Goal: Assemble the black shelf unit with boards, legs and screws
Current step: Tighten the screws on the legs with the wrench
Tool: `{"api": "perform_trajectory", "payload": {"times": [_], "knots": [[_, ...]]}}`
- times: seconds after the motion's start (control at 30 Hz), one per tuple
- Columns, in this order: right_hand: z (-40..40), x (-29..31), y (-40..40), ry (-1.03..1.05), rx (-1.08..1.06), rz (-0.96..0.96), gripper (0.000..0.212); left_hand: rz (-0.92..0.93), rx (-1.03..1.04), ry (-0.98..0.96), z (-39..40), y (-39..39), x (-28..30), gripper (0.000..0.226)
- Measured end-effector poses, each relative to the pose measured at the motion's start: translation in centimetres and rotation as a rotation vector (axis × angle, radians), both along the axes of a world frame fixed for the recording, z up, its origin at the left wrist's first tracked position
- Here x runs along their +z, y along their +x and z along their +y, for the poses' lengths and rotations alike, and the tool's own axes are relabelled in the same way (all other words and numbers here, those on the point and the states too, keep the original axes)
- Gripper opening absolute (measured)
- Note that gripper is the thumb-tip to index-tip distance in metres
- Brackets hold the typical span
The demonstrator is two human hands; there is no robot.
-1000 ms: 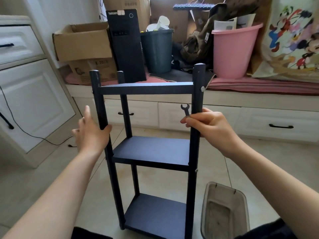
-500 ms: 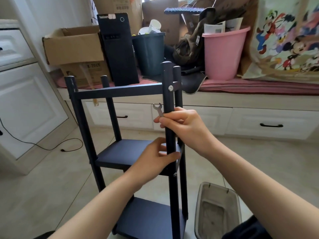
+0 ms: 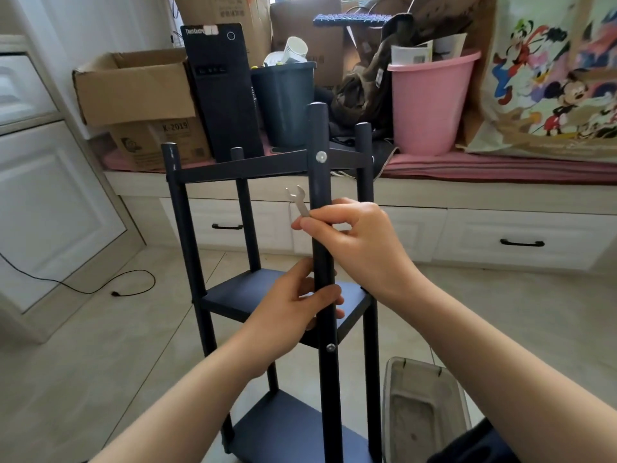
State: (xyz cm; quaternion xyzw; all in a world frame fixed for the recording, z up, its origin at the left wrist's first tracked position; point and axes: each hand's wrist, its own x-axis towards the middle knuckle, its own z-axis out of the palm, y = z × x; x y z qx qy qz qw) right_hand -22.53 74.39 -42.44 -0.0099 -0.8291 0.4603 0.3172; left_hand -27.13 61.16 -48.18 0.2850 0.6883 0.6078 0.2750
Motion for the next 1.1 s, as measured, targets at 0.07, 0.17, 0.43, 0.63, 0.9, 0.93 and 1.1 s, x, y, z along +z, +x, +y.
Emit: {"api": "perform_trajectory", "payload": {"times": [0.07, 0.17, 0.43, 0.63, 0.9, 0.93, 1.1], "knots": [[-0.1, 0.3, 0.1, 0.005, 0.039, 0.013, 0.013, -0.003, -0.019, -0.001, -0.6, -0.1, 0.4, 0.017], [0.0, 0.7, 0.3, -0.029, 0.106, 0.056, 0.014, -0.004, -0.021, 0.015, -1.3, -0.4, 0.7, 0.012], [1.3, 0.1, -0.2, -0.246, 0.049, 0.052, 0.018, -0.004, 0.041, 0.052, -3.1, -2.0, 1.6, 0.025], [1.9, -1.4, -1.5, -0.201, -0.033, -0.259, 0.023, 0.009, 0.020, 0.021, -4.3, -2.9, 2.5, 0.042], [1.0, -1.5, -3.1, -0.170, -0.115, -0.233, 0.025, -0.097, -0.076, -0.023, -4.4, -2.9, 1.6, 0.041], [1.1, -1.5, -3.3, -0.176, -0.130, -0.228, 0.024, -0.100, -0.080, -0.024, -4.4, -2.9, 1.6, 0.042], [1.5, -1.5, -3.6, -0.208, -0.190, -0.192, 0.024, -0.084, -0.099, -0.009, -4.0, -2.5, 1.8, 0.043]]}}
